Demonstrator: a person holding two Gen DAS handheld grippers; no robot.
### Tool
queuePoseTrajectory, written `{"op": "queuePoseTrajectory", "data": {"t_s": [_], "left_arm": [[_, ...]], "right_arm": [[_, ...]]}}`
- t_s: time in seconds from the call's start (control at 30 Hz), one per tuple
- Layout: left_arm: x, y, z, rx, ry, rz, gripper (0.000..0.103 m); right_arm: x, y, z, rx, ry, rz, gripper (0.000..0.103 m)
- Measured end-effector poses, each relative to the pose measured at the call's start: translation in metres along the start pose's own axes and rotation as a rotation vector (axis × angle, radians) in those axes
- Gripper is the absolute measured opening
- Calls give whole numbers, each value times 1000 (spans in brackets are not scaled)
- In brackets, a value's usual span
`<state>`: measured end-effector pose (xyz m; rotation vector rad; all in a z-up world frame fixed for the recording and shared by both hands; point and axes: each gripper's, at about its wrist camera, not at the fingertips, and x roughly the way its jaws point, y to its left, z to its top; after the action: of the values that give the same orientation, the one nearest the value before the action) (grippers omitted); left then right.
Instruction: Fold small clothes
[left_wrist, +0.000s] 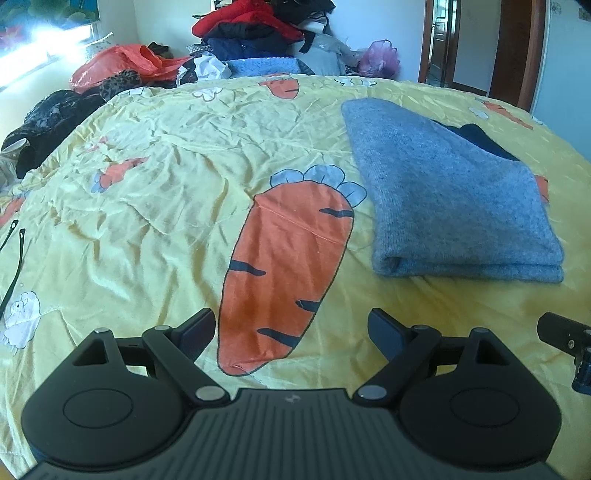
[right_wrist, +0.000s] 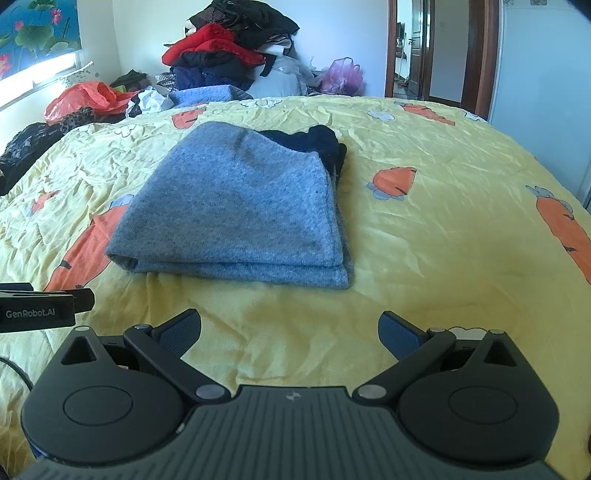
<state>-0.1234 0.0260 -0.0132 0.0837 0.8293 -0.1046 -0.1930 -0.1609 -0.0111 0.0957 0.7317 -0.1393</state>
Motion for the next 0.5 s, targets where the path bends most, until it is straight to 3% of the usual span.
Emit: {"op": "queuePoseTrajectory", "data": {"t_s": [0.5], "left_arm": [[-1, 0, -3, 7, 12, -10, 90]], "right_arm": [[-1, 1, -3, -3, 2, 2, 103]]}}
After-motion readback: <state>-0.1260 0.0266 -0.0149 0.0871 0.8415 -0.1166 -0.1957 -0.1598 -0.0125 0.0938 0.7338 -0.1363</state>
